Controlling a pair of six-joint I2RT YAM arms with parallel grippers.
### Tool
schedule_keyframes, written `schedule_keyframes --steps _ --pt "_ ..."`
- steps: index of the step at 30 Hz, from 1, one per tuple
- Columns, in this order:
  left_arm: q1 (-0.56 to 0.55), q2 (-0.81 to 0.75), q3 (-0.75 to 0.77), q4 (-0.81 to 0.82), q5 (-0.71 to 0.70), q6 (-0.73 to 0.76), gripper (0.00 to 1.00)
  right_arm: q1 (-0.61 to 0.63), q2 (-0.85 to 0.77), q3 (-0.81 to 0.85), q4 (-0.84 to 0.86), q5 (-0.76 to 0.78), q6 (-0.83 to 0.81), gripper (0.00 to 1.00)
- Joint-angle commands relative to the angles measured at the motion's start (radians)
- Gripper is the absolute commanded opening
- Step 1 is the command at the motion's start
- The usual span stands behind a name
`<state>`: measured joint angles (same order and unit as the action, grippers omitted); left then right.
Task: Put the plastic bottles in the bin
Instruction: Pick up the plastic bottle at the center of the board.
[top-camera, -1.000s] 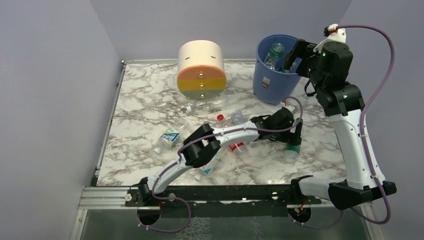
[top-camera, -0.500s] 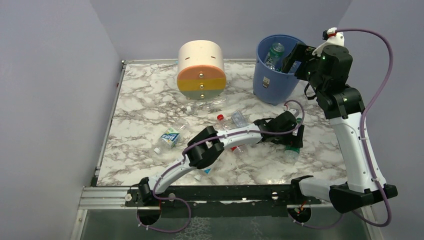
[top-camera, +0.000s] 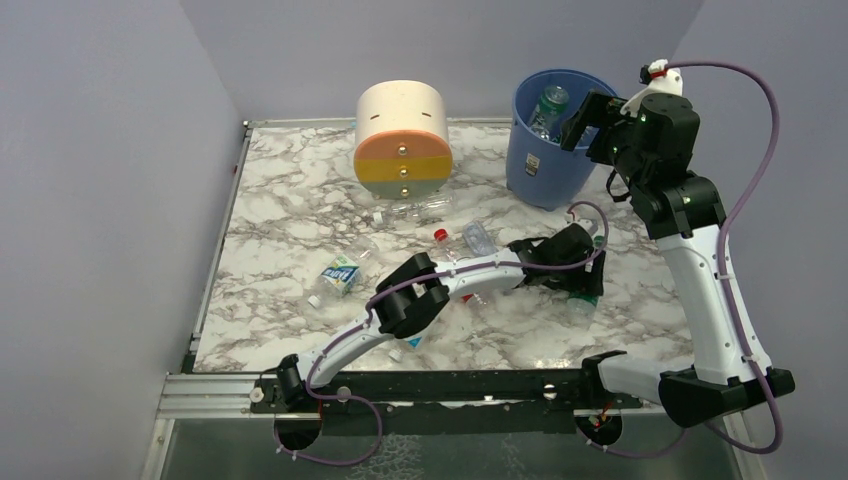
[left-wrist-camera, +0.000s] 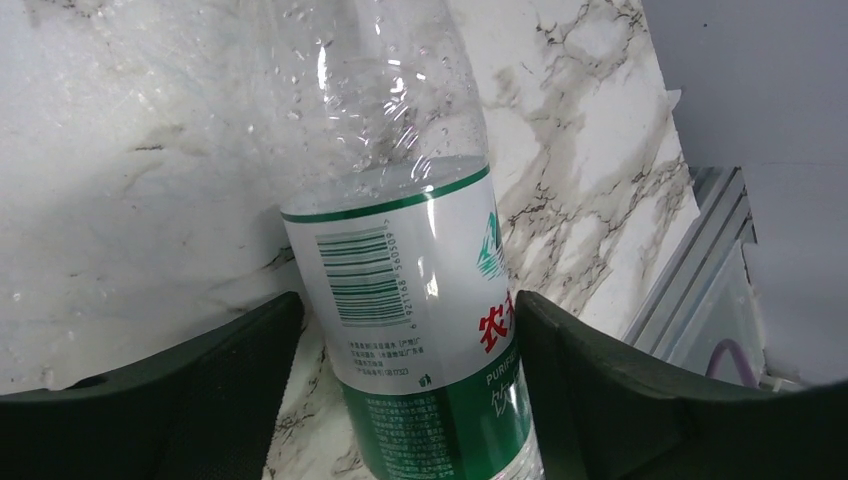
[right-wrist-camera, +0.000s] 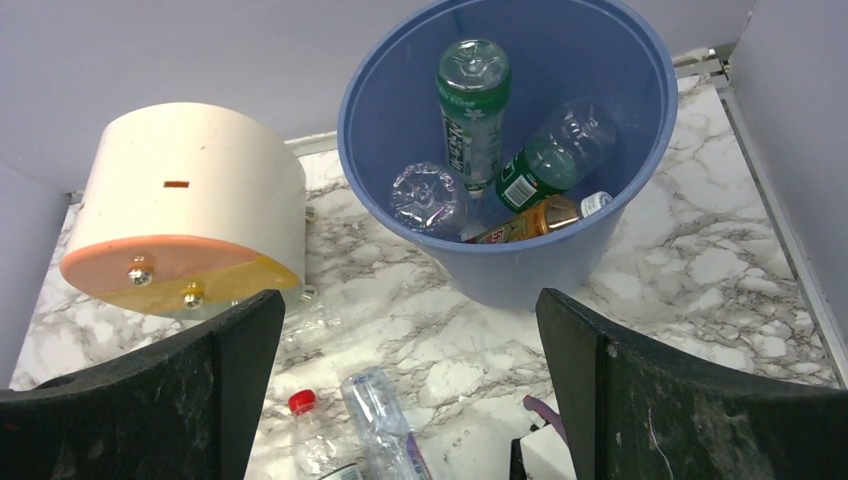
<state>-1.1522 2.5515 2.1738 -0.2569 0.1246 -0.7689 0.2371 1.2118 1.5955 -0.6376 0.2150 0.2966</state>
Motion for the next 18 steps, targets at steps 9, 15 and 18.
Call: schedule_keyframes --steps 9,15,18 --pt "-0.003 -0.013 -0.029 -0.001 0.024 -0.004 0.63 0.002 -0.029 -0.021 0.028 -0.027 0.007 1.0" --pt "0.008 -0.123 -0.162 0.042 0.019 0.008 0.63 0.001 -0.028 -0.012 0.027 -0.035 0.008 1.0" --pt "0.027 -0.206 -0.3 0.143 0.054 -0.023 0.63 0.002 -0.026 -0.011 0.028 -0.043 0.011 0.99"
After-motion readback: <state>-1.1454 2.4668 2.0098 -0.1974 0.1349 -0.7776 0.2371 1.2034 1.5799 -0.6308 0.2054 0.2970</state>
